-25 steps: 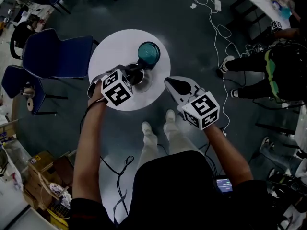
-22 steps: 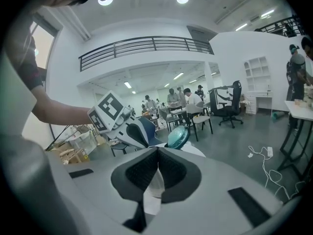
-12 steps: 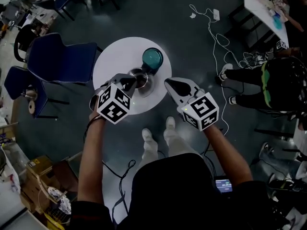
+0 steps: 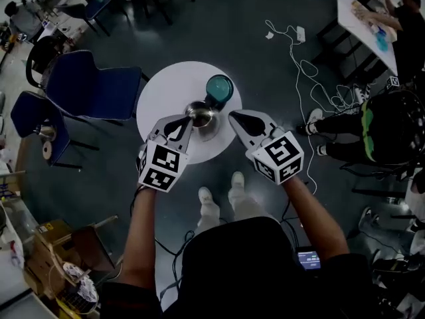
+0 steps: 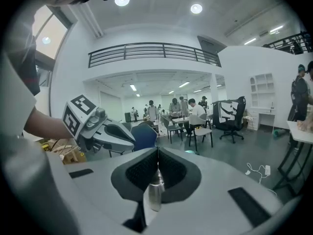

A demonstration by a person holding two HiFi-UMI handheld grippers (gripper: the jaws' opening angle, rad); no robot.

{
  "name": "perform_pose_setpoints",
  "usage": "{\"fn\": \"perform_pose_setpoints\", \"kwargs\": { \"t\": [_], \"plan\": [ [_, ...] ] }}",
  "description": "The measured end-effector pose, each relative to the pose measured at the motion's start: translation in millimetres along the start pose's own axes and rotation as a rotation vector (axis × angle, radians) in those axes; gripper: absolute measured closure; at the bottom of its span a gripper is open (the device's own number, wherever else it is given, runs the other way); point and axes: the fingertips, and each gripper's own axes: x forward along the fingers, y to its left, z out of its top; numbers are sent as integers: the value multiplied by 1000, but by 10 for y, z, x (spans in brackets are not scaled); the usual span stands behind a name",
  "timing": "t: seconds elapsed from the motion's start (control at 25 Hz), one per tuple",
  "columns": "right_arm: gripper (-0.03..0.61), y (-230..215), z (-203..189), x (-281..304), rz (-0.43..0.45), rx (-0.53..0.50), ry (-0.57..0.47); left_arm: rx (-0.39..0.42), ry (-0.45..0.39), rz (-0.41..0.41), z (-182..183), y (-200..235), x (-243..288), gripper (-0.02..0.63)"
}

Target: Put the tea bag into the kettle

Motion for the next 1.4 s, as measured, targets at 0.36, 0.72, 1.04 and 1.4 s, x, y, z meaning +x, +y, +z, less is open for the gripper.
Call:
{"fn": "perform_pose_setpoints", "kwargs": {
  "t": [0.36, 0.72, 1.04, 1.4],
  "plan": [
    [558, 353, 302, 47, -10, 14, -61, -190, -220, 58, 75, 21, -610, 598],
    [558, 802, 443, 103, -48, 12, -100, -216, -331, 3, 25, 22, -1047, 598],
    [559, 1139, 576, 66, -92, -34, -128, -224, -408, 12, -34, 81, -1415, 598],
    [558, 1199, 716, -145, -94, -67, -158, -236, -474, 19, 160, -12, -1551, 598]
  ]
}}
